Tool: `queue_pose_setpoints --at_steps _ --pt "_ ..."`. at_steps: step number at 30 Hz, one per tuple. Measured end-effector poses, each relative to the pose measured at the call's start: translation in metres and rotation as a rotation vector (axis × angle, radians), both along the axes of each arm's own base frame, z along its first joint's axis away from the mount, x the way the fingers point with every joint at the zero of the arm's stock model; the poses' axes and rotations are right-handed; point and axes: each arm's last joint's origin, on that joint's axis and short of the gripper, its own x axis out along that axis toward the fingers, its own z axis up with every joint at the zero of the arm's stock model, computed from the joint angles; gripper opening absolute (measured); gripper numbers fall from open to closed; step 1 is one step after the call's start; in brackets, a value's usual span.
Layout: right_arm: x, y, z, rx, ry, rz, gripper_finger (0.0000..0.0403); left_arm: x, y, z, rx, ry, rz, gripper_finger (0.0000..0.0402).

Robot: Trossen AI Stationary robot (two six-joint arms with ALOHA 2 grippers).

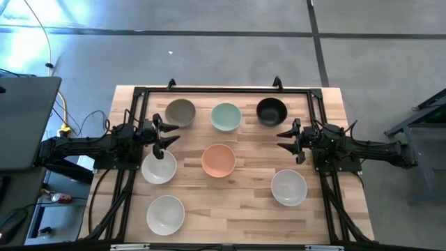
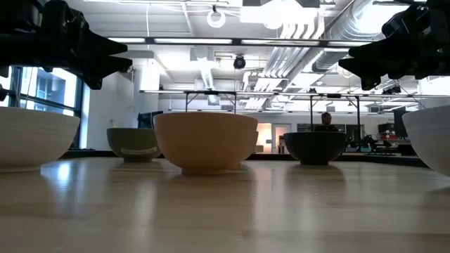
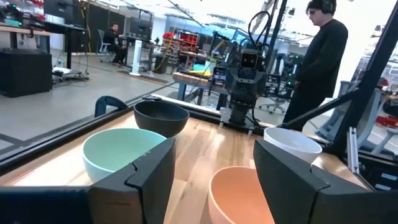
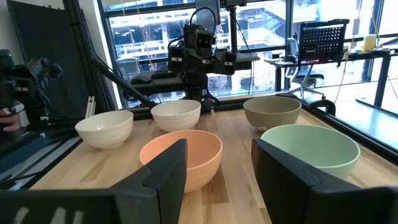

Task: Nest bowls inside each other
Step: Stack the grey bowl on top of the orange bowl

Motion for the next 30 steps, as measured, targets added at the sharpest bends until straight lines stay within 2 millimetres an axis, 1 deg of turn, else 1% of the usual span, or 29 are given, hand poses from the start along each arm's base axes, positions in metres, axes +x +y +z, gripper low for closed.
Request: queue_pose_setpoints --at_steps 30 --pt "0.0 0.0 0.0 0.0 0.0 0.0 0.0172 -0.0003 0.0009 0.0004 -0.017 -0.01 0.03 0.0207"
